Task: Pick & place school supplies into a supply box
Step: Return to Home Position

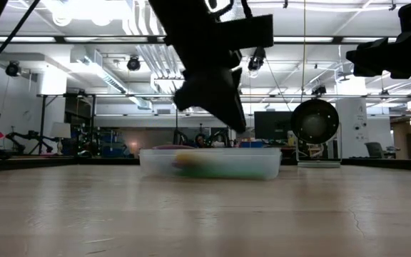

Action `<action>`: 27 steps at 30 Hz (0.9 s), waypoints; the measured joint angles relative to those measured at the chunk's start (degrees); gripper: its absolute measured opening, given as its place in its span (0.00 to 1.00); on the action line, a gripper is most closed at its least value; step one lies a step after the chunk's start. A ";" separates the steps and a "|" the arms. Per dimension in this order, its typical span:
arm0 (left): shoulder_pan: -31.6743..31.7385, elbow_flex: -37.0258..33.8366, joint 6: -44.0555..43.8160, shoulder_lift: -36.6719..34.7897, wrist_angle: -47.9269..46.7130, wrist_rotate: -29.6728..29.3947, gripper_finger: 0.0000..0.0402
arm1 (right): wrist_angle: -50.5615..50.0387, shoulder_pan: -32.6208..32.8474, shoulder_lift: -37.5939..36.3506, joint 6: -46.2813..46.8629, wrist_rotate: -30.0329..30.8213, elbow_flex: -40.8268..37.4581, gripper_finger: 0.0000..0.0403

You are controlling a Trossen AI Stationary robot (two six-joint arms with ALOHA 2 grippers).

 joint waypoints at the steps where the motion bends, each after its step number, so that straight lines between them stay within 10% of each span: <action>1: 0.18 -0.54 1.02 -0.28 0.32 3.41 0.13 | -0.01 0.00 0.00 -0.01 -0.02 0.00 0.18; 12: 1.91 -17.11 6.81 -11.92 19.94 13.22 0.13 | 0.00 0.00 0.02 -0.01 0.00 0.00 0.19; 20: 8.10 -40.57 5.52 -29.93 41.14 31.33 0.13 | 0.00 0.00 0.02 -0.02 0.00 0.00 0.20; 27: 9.67 -60.53 3.32 -44.17 58.02 32.17 0.13 | 0.00 0.00 0.02 -0.02 0.00 0.00 0.17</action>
